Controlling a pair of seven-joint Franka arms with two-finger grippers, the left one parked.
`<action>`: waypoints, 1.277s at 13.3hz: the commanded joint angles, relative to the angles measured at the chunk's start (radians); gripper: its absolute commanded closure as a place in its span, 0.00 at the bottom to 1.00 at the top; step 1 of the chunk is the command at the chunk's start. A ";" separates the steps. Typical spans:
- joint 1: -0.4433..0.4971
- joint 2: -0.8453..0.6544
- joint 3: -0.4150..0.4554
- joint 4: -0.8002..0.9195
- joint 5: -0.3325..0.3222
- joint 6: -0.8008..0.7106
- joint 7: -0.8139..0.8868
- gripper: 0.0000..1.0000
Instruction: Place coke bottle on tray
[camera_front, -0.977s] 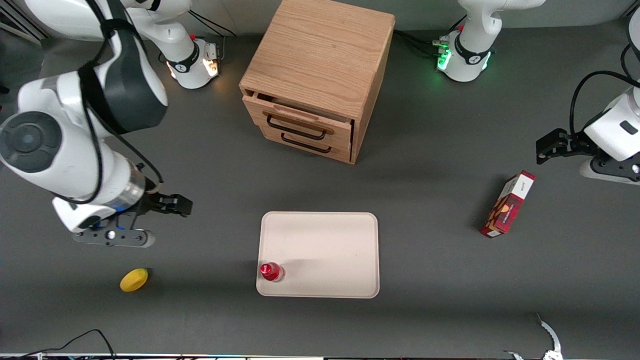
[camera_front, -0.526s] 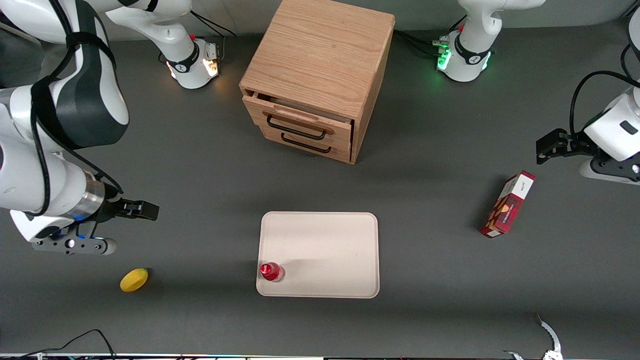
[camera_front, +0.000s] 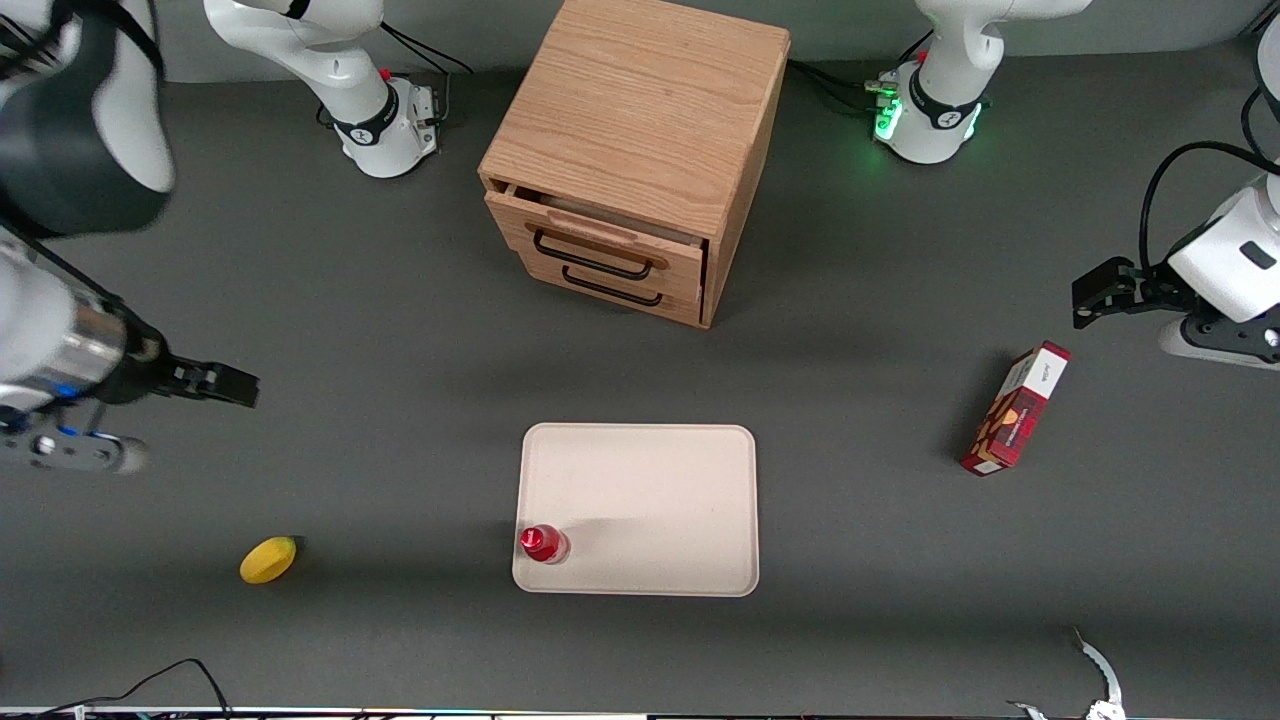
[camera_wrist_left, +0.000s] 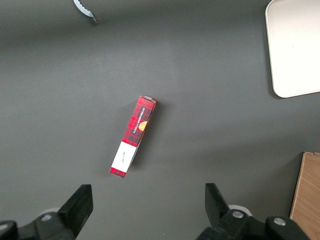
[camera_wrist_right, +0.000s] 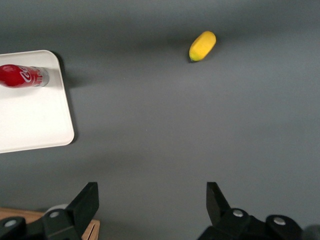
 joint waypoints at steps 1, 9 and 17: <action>-0.075 -0.065 0.010 -0.030 0.041 -0.062 -0.081 0.06; -0.170 -0.085 0.009 -0.028 0.043 -0.060 -0.234 0.05; -0.006 -0.149 -0.027 -0.070 0.044 -0.057 -0.161 0.01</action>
